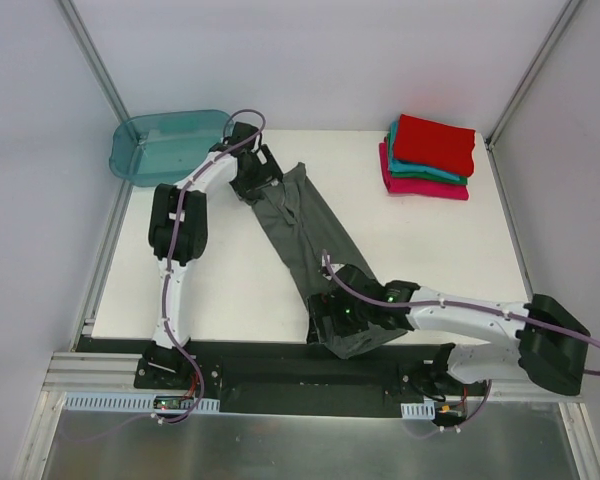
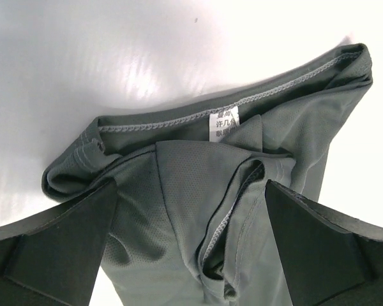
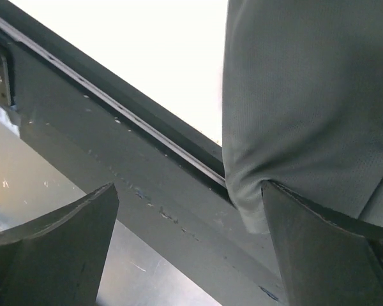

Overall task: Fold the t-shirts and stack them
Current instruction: Rotate the tshirt 90 degrees

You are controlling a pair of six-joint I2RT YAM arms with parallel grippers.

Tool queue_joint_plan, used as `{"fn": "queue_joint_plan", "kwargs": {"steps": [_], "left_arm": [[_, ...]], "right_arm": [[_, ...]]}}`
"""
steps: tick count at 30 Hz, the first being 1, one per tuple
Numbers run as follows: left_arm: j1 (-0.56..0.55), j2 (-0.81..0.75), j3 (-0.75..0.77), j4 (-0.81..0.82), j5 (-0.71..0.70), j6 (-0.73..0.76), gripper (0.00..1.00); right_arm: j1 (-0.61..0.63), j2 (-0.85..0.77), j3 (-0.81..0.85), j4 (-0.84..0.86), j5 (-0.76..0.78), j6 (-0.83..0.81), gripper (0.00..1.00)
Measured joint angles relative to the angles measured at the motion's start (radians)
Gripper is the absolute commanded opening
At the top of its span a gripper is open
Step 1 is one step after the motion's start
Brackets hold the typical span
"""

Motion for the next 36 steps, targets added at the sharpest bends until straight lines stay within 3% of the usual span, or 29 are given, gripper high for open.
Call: {"fn": "queue_joint_plan", "kwargs": {"steps": [7, 14, 18, 26, 31, 36], "left_arm": [[-0.019, -0.144, -0.079, -0.072, -0.069, 0.048, 0.99], [-0.192, -0.272, -0.089, -0.068, -0.036, 0.057, 0.99], [-0.257, -0.2, -0.069, -0.064, 0.019, 0.033, 0.99], [-0.233, -0.031, -0.019, -0.088, 0.006, -0.052, 0.99], [-0.226, 0.087, 0.149, -0.118, 0.0, -0.082, 0.99], [-0.227, 0.254, 0.432, -0.131, 0.037, -0.096, 0.99]], "right_arm": [[-0.026, -0.266, 0.043, -0.087, 0.154, -0.108, 0.96], [-0.286, -0.322, 0.0, -0.143, 0.199, -0.121, 0.96], [-0.372, -0.238, -0.032, -0.163, 0.196, -0.149, 0.96], [-0.397, -0.101, -0.076, -0.106, 0.114, -0.159, 0.96], [-0.397, -0.1, -0.109, -0.03, 0.037, -0.155, 0.96], [-0.356, -0.067, -0.113, 0.046, -0.04, -0.148, 0.96]]}}
